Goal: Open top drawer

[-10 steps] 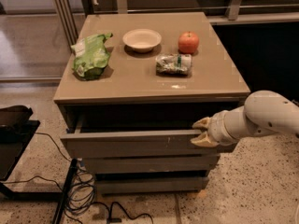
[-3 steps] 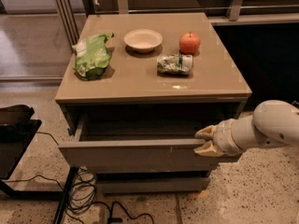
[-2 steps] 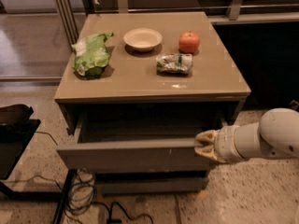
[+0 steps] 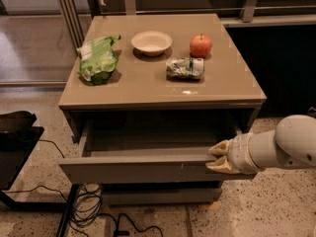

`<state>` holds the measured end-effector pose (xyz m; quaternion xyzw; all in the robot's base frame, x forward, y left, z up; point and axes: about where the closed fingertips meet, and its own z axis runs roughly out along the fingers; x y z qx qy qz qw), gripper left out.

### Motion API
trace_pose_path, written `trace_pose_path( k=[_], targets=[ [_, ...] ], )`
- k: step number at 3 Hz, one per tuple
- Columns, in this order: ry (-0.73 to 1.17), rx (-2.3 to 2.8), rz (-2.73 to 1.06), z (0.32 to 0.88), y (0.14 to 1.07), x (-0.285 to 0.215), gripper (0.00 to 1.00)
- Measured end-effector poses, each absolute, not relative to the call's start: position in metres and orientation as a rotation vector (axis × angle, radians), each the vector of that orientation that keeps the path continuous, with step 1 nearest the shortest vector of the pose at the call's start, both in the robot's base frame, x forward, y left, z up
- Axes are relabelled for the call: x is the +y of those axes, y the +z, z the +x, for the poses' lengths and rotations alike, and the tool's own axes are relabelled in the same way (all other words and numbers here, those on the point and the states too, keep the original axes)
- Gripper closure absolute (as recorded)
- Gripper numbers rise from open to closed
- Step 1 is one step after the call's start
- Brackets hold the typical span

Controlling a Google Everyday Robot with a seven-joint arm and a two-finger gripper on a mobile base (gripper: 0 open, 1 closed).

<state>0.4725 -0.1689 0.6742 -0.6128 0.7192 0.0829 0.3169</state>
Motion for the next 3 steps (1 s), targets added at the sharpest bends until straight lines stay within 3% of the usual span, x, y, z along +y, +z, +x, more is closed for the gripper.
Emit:
trace_pose_path(
  k=[1, 2, 3],
  targets=[
    [0.218, 1.893, -1.613, 0.4725, 0.6742, -0.1689, 0.36],
    [0.218, 1.893, -1.613, 0.4725, 0.6742, -0.1689, 0.38],
    [0.218, 1.893, -1.613, 0.4725, 0.6742, -0.1689, 0.60]
  ],
)
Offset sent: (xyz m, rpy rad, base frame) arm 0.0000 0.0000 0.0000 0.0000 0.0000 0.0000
